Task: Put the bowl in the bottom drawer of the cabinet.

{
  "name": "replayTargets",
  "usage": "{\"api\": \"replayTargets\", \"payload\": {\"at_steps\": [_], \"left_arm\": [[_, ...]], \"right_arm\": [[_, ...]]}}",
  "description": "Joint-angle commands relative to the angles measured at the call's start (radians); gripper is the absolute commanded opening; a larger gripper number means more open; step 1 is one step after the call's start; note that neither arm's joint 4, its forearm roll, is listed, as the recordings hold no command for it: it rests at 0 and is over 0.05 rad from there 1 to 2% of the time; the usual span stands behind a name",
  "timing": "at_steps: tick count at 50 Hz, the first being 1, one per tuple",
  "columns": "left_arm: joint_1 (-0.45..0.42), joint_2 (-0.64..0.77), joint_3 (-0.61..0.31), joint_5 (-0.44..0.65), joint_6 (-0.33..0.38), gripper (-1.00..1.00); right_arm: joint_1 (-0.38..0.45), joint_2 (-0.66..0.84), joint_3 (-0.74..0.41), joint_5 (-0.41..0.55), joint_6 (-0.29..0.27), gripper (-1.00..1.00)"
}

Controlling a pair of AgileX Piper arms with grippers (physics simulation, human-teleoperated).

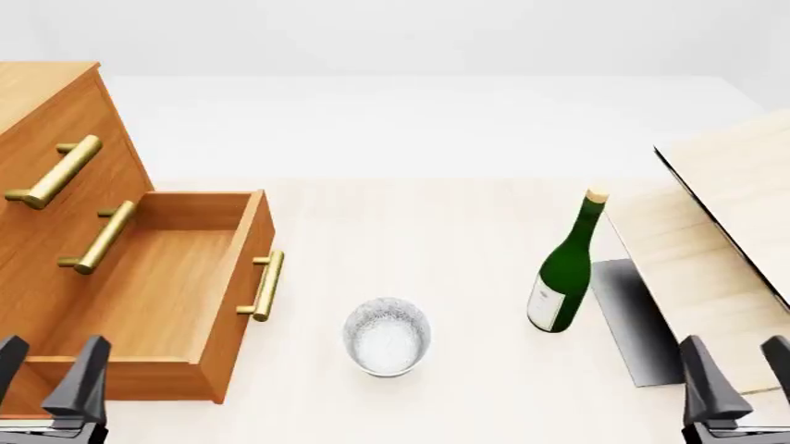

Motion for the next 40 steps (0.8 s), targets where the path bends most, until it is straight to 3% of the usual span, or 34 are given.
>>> {"api": "replayTargets", "payload": {"at_steps": [1, 4, 5, 18, 24, 26, 32, 40], "left_arm": [[-0.007, 0.003, -0.002, -0.004, -0.009, 1.0], [-0.009, 0.004, -0.003, -0.003, -0.007, 1.0], [-0.009, 0.008, -0.001, -0.007, -0.006, 1.0], [-0.03, 0.003, -0.002, -0.002, 0.005, 1.0], [-0.134, -0.001, -0.027, -0.012, 0.024, 1.0], [-0.157, -0.001, -0.048, -0.029, -0.023, 1.0], [-0.294, -0.001, -0.086, -0.01, 0.004, 1.0], [-0.392, 0.005, -0.094, 0.027, 0.018, 1.0]], "right_arm": [[-0.043, 0.0, -0.004, 0.007, 0.011, 1.0], [0.011, 0.003, -0.004, 0.012, 0.031, 1.0], [0.035, 0.0, -0.004, 0.004, -0.006, 1.0], [0.031, 0.0, -0.004, 0.007, 0.005, 1.0], [0.032, 0.001, -0.005, 0.006, 0.002, 1.0], [0.032, 0.001, -0.005, 0.006, 0.002, 1.0], [0.032, 0.002, -0.005, 0.005, 0.003, 1.0], [0.032, 0.003, -0.005, 0.004, 0.002, 1.0]]}}
